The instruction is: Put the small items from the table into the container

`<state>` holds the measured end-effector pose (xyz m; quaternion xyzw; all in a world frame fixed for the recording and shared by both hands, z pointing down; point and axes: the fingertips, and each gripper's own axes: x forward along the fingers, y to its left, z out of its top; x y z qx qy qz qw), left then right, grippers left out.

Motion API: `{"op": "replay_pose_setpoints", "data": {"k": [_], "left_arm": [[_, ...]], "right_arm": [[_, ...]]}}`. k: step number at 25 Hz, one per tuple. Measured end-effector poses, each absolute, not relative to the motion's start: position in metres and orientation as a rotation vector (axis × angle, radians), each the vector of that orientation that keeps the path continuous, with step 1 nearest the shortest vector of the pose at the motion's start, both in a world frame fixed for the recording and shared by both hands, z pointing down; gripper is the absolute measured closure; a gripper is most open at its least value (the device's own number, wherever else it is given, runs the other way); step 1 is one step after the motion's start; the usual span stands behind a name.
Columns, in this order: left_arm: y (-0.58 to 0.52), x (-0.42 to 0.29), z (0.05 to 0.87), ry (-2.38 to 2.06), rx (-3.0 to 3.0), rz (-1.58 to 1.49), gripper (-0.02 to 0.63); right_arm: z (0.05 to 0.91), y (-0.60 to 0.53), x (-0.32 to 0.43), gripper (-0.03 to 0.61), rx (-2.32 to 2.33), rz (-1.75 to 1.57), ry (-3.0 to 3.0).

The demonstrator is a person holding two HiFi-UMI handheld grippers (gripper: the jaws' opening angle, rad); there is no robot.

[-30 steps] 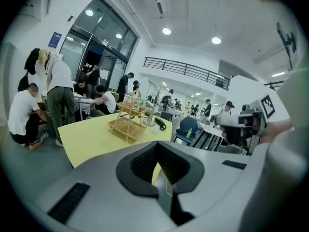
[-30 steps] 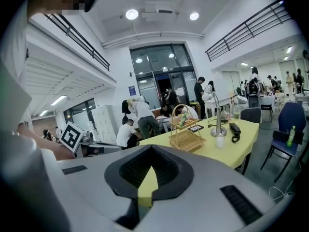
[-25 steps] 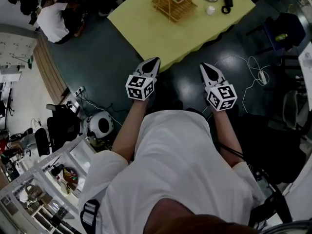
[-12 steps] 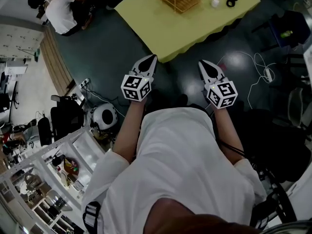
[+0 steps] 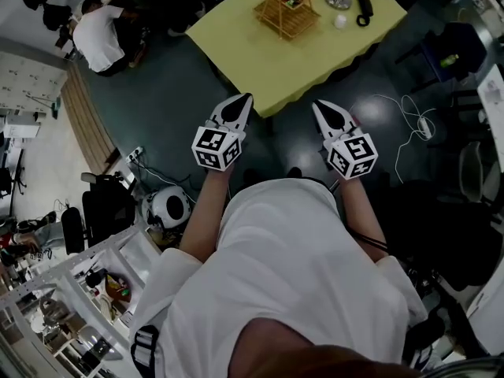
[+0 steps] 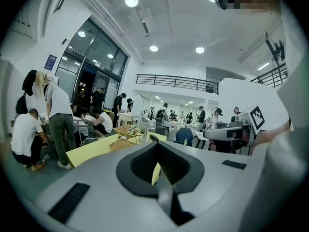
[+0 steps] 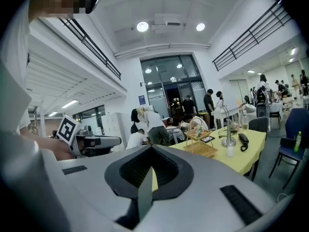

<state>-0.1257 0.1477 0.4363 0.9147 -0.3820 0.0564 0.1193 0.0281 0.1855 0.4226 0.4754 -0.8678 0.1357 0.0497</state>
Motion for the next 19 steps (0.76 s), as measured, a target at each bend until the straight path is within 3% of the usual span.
{"op": "replay_pose_setpoints", "data": {"k": [19], "left_arm": [[0.125, -0.130, 0.414, -1.063, 2.740, 0.135, 0.606]], "right_arm": [[0.404, 0.170, 0.014, 0.565, 1.449, 0.369, -2.609]]}}
